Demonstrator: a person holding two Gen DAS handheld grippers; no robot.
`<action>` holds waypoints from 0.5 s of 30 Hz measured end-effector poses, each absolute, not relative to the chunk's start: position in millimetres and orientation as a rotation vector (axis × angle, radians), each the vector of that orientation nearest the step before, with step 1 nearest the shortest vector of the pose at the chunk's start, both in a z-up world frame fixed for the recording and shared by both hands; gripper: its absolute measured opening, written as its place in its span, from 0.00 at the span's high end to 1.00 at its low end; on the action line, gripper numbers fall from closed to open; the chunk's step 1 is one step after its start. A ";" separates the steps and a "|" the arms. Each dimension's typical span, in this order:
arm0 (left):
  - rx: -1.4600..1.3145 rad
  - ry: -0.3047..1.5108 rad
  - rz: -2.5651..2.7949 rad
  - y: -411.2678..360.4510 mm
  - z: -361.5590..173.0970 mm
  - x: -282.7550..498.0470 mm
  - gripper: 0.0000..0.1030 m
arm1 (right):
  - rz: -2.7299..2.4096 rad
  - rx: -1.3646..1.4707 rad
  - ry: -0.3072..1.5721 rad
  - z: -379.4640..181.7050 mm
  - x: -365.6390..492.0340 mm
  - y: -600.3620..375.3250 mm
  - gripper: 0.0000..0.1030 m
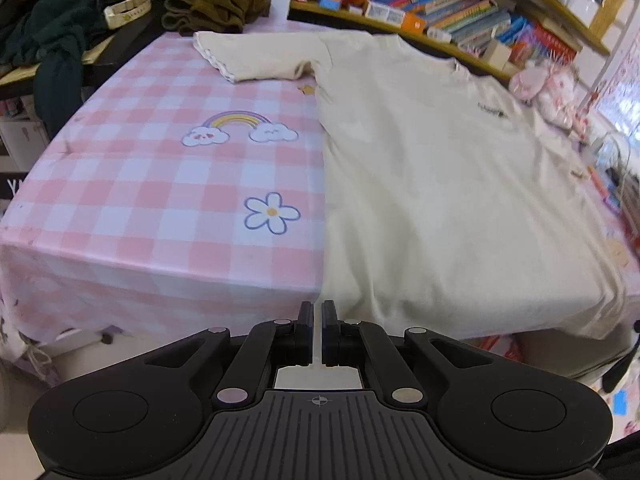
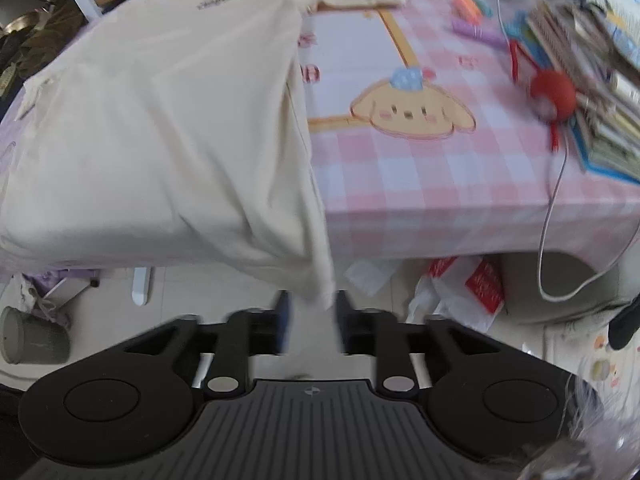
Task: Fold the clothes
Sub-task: 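Release the T-shirt hem from both tools and lift them away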
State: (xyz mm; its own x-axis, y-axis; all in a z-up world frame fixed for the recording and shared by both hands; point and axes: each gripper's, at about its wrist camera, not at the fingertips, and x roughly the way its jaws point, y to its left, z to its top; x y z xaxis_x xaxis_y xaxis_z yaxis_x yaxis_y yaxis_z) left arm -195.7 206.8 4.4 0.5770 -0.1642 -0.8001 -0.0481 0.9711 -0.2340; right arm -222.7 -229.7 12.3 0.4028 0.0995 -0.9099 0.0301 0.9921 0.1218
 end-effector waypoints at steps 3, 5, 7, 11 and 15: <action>-0.251 0.930 -0.084 207.6 7.9 -199.7 0.97 | 0.047 0.078 1.102 26.3 -207.6 -214.7 0.71; -0.253 0.900 -0.090 206.7 10.3 -200.8 0.93 | 0.076 0.043 1.056 38.2 -195.0 -197.2 0.67; -0.252 0.861 -0.088 204.9 13.9 -200.9 0.93 | 0.126 0.007 1.014 46.5 -180.4 -172.6 0.65; -0.327 0.773 -0.049 200.6 26.5 -202.9 0.90 | 0.220 -0.075 0.963 57.5 -147.5 -123.0 0.60; -0.410 0.678 -0.029 185.8 49.5 -207.5 0.64 | 0.283 -0.079 0.865 69.2 -123.9 -76.2 0.37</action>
